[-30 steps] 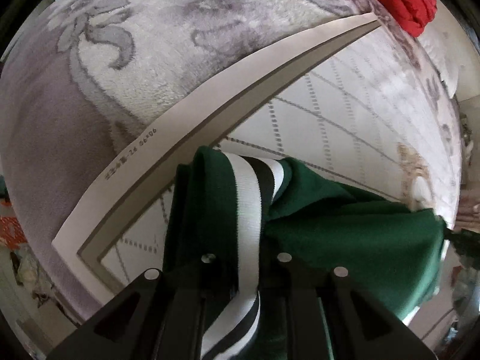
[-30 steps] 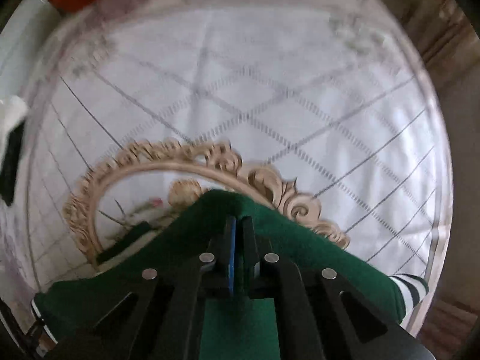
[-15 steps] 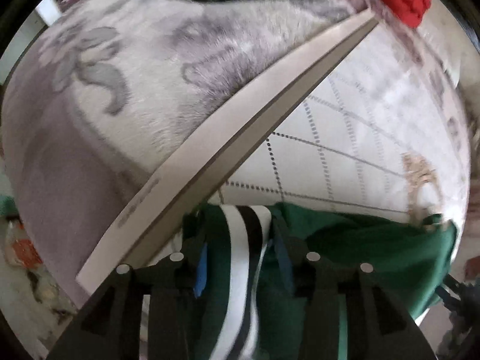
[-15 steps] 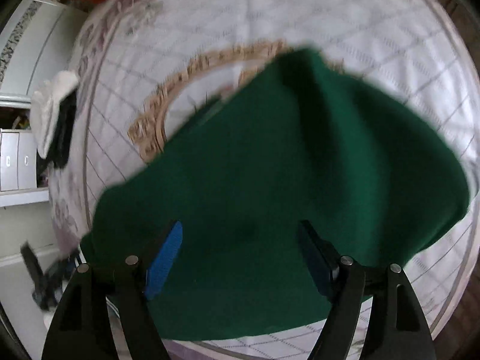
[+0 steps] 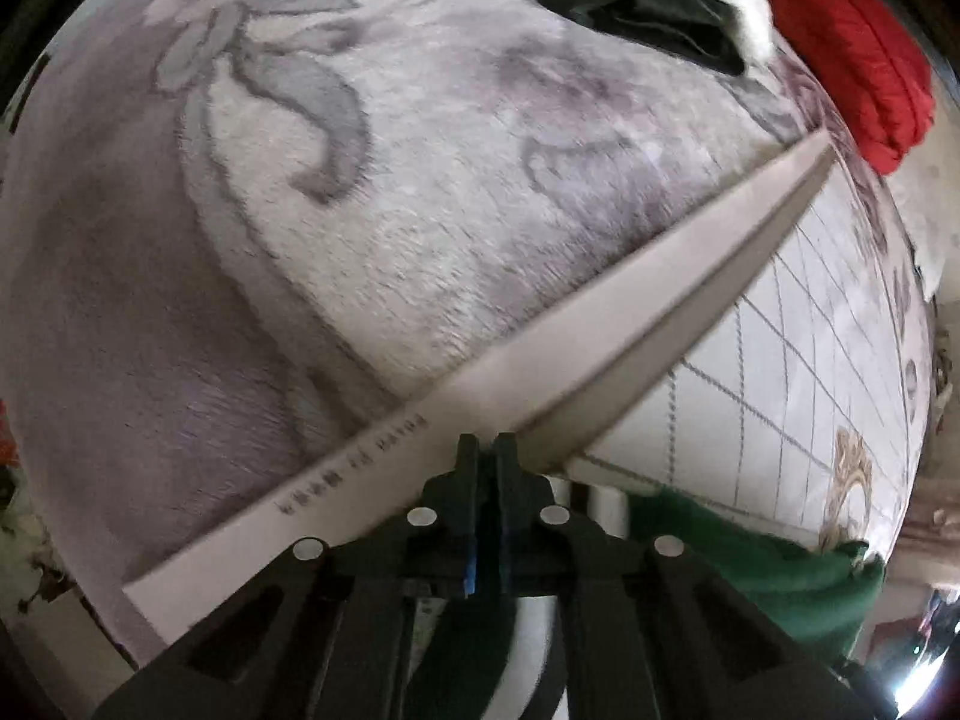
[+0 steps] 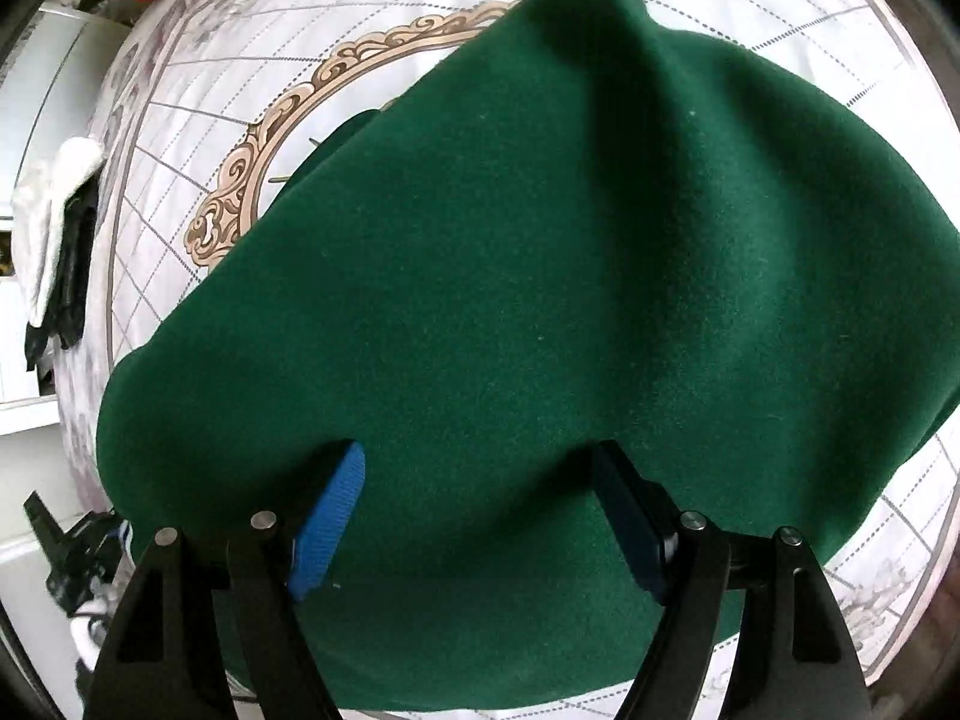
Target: Fold large clothes
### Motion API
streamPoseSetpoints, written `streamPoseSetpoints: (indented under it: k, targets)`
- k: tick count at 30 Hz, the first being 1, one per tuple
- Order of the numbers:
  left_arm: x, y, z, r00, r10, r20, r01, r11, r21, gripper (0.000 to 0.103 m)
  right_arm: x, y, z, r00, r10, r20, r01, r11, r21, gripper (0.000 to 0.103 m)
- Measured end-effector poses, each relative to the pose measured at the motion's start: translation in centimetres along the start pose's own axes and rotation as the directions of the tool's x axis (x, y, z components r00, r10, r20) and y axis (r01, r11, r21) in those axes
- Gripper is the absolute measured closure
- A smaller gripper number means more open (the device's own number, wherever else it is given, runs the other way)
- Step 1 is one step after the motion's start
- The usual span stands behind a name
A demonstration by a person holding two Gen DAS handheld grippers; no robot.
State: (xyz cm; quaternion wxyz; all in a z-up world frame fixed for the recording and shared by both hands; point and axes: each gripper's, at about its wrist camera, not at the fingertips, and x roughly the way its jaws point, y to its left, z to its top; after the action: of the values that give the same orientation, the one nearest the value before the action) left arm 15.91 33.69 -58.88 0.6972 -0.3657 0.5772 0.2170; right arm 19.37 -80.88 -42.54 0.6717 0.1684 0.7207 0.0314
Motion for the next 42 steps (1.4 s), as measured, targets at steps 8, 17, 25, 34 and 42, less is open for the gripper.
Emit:
streamPoseSetpoints:
  k: [8, 17, 25, 34, 42]
  targets:
    - [-8.2, -1.4, -2.5, 0.999, 0.005, 0.051, -0.015, 0.980, 0.200, 0.085, -3.0, 0.9, -2.5, 0.994, 0.112, -0.009, -0.112, 0.994, 0.014, 0.023]
    - [-3.9, -7.5, -12.9, 0.993, 0.088, -0.078, -0.043, 0.890, 0.454, 0.000, -2.9, 4.9, -7.5, 1.000, -0.001, 0.009, 0.002, 0.993, -0.116, 0.023]
    - [2.6, -14.5, -13.6, 0.982, 0.175, -0.069, -0.113, 0.840, 0.531, 0.000, 3.6, 5.4, -4.1, 0.986, -0.146, -0.077, 0.134, 0.980, -0.145, 0.012]
    - [2.7, -19.9, -9.8, 0.992, 0.122, -0.014, -0.097, 0.852, 0.514, 0.000, -1.4, 8.7, -1.0, 0.999, 0.047, -0.001, -0.046, 0.985, -0.168, 0.072]
    - [7.5, -20.3, -9.8, 0.975, 0.219, -0.032, -0.163, 0.810, 0.563, 0.000, 4.5, 10.5, 2.0, 0.993, -0.085, -0.081, 0.067, 0.977, -0.204, 0.078]
